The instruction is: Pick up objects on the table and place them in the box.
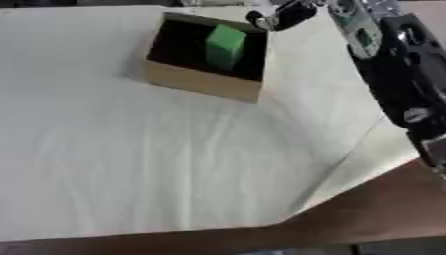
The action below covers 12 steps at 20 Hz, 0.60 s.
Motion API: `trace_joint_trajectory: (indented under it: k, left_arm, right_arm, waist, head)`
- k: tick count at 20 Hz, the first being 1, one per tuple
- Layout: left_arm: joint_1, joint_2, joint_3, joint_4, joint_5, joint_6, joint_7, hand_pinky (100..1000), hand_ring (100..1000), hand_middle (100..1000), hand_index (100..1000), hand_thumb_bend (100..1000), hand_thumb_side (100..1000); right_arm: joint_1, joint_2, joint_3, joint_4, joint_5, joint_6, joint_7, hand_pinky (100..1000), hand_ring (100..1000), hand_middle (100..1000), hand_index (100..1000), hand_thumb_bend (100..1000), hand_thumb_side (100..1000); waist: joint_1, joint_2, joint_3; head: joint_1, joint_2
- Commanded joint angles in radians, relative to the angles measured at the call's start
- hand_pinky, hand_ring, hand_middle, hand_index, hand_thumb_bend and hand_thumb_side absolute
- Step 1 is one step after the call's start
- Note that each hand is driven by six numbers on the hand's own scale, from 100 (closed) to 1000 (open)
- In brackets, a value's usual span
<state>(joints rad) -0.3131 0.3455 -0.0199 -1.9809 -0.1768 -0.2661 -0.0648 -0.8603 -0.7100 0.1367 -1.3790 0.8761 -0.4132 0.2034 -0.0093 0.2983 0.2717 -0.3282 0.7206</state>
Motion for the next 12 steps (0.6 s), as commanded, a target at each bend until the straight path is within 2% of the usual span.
trace_joint_trajectory:
  k: [1,4,7,12]
  left_arm:
    - [0.006,0.028,0.033,-0.019,-0.009,0.004,0.025,829,714,736,926,100,906]
    - [0.029,0.026,0.058,-0.019,-0.02,0.012,0.058,830,713,735,925,100,905]
    - [0.048,0.023,0.072,-0.019,-0.032,0.026,0.088,831,714,735,925,100,907]
    - [0.077,0.014,0.076,-0.019,-0.051,0.053,0.107,832,711,734,925,100,918]
  right_arm:
    - [0.024,-0.082,0.011,-0.072,-0.054,-0.02,-0.012,947,953,950,1000,284,277]
    - [0.089,-0.133,0.011,-0.138,-0.096,-0.057,-0.051,943,950,949,1000,267,267]
    - [0.161,-0.153,-0.006,-0.21,-0.141,-0.083,-0.095,935,944,941,1000,222,251]
    - [0.281,-0.134,-0.053,-0.331,-0.215,-0.047,-0.149,919,932,923,1000,119,228]
  waist:
    - [0.011,-0.022,-0.034]
    - [0.024,-0.022,-0.099]
    - [0.032,-0.022,-0.154]
    - [0.038,-0.02,-0.215]
  head:
    - [0.032,-0.005]
    - [0.078,-0.009]
    - [0.12,-0.01]
    - [0.179,-0.012]
